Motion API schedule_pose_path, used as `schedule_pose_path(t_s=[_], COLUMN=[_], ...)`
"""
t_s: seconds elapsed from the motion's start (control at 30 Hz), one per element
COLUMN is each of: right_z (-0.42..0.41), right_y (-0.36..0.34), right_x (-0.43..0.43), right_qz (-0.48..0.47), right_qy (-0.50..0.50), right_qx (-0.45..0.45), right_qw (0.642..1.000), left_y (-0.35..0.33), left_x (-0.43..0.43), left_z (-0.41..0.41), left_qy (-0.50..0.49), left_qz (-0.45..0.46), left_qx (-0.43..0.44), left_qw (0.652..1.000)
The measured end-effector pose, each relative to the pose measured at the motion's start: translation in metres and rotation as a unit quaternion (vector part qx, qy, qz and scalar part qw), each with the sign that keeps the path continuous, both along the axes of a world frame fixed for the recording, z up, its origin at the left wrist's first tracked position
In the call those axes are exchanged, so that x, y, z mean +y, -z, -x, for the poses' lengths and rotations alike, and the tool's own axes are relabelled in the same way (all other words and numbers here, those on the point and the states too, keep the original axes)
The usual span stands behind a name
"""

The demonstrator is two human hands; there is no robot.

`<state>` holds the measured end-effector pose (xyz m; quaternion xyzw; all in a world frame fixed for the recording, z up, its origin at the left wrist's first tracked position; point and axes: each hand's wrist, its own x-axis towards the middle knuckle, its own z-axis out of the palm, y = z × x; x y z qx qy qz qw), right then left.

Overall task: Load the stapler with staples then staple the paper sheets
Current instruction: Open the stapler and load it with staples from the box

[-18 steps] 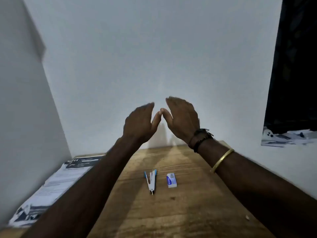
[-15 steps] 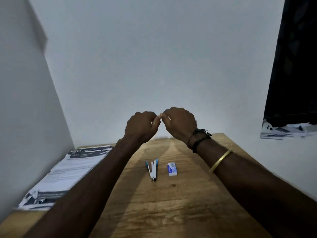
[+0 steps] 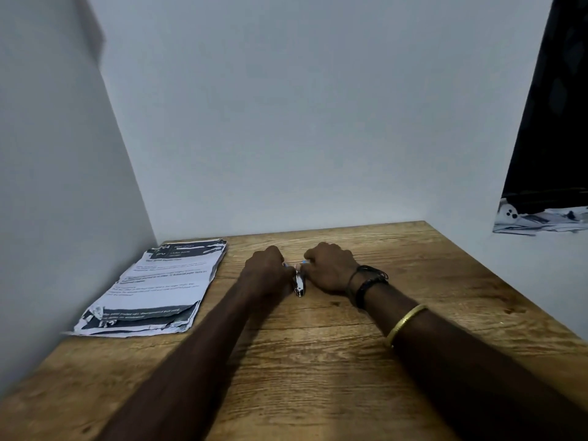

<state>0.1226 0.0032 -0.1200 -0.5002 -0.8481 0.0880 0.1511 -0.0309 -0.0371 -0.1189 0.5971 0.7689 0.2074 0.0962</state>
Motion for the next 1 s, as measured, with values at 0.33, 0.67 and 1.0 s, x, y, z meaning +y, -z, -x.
schedule_pose_path(t_s=[0.33, 0.67, 1.0], right_z=[-0.002, -0.003, -0.003], right_y=[0.007, 0.009, 0.004], right_x=[0.008, 0.012, 0.008], right_qz=[0.076, 0.124, 0.128], right_qy=[-0.005, -0.04, -0.068], right_qx=[0.201, 0.461, 0.498], right_qw=[0.977, 0.878, 0.855], left_y=[0.004, 0.008, 0.004], left_x=[-0.01, -0.013, -0.011], left_z=[-0.012, -0.009, -0.01], left_qy=[-0.007, 0.057, 0.053], left_qz=[-0.135, -0.086, -0.105], left_qx=[-0.138, -0.573, -0.54], left_qw=[0.981, 0.813, 0.833])
